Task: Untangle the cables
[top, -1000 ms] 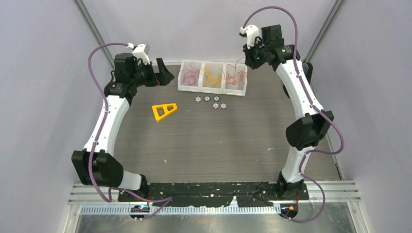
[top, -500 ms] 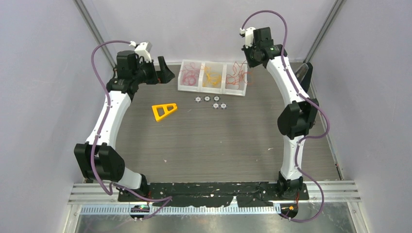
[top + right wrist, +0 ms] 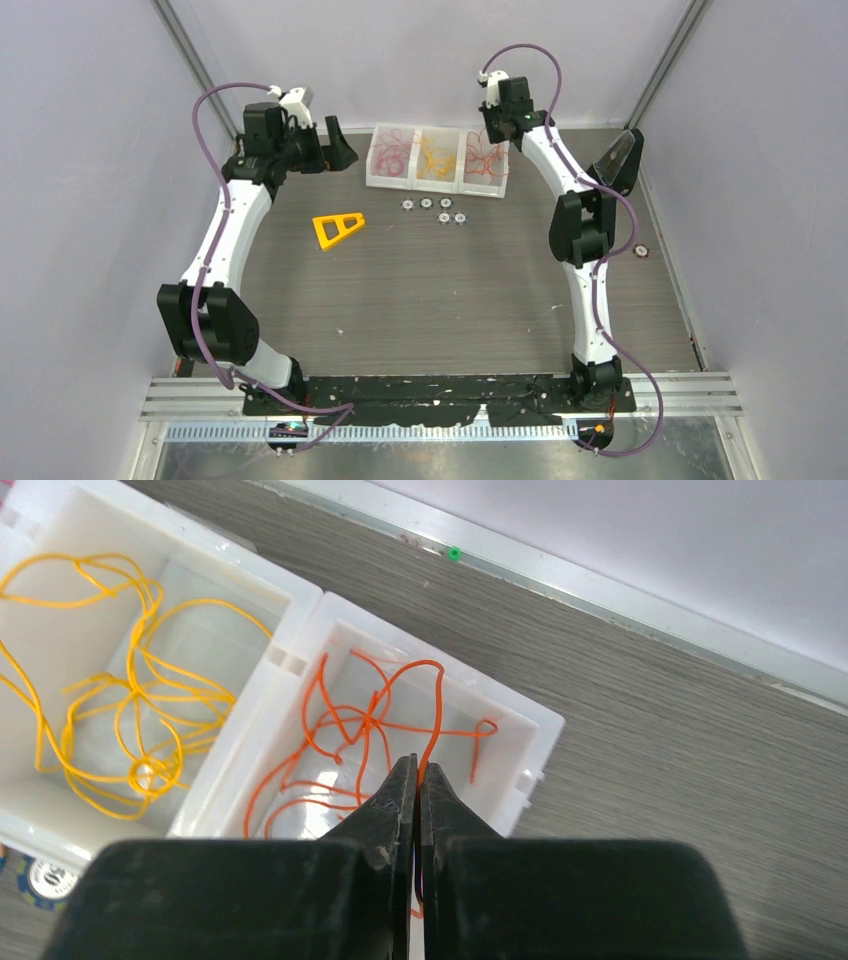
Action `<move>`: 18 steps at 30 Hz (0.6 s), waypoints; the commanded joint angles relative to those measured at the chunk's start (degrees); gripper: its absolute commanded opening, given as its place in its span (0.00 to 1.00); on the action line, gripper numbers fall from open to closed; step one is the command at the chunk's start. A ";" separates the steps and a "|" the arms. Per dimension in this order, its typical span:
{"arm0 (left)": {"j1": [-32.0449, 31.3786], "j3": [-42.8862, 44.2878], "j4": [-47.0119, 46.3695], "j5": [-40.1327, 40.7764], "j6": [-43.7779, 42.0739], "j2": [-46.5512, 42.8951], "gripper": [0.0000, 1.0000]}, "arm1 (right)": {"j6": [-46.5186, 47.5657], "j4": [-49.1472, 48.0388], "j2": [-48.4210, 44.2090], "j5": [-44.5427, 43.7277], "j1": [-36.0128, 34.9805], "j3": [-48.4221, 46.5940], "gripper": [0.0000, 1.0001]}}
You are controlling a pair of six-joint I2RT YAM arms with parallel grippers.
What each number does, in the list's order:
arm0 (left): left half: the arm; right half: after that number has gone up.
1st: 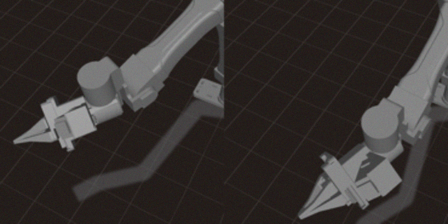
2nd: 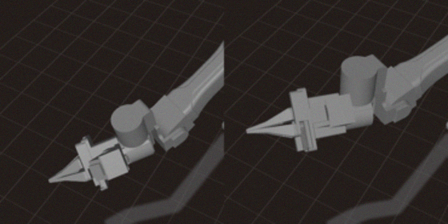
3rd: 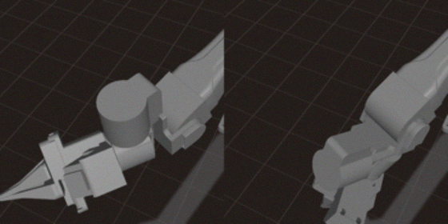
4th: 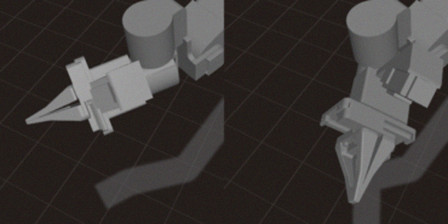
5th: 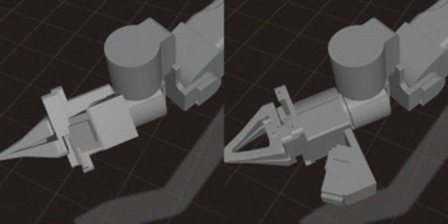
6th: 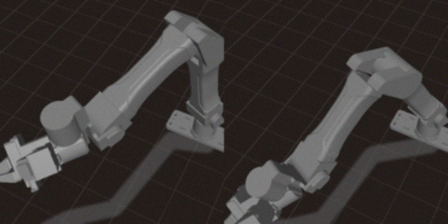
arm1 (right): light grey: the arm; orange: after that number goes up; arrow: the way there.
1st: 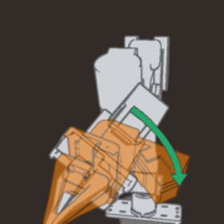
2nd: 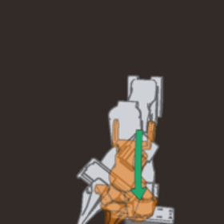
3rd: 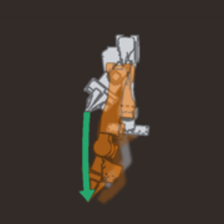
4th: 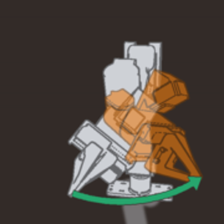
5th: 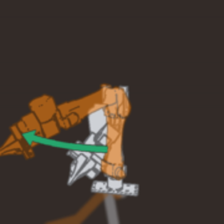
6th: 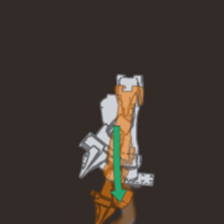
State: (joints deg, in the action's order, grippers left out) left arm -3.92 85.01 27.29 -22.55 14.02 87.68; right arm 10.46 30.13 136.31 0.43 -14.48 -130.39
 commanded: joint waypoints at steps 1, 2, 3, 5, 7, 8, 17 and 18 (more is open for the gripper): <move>0.99 2.79 0.46 0.81 -1.19 0.44 1.00 | -6.91 -9.18 1.94 0.12 -1.34 -1.85 0.05; 1.09 2.79 0.55 0.81 -1.19 0.49 0.99 | -7.76 -9.47 2.33 -0.02 -1.38 -2.04 0.05; 1.12 2.79 0.57 0.83 -1.19 0.54 0.99 | -9.30 -9.52 3.01 -0.13 -1.41 -2.56 0.05; 1.33 2.79 0.66 0.88 -1.19 0.65 1.00 | -11.10 -9.83 3.45 -0.07 -1.41 -2.85 0.05; 1.47 2.83 0.67 0.91 -1.19 0.92 1.00 | -12.76 -10.95 3.40 1.20 -1.43 -2.26 0.05; 1.56 2.91 0.66 0.91 -1.07 1.11 1.00 | -13.10 -12.06 3.33 1.62 -1.49 -1.99 0.05; 1.63 4.33 0.95 0.27 -0.59 2.80 0.99 | -14.53 -12.87 3.22 1.73 -1.75 0.38 0.05; 1.69 4.37 1.03 0.29 -0.72 2.77 1.00 | -13.10 -12.53 2.46 1.01 -1.67 1.00 0.05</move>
State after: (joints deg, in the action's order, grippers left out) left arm -2.74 86.80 28.25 -21.91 13.45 90.54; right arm -3.46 19.88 140.99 2.96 -16.03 -130.47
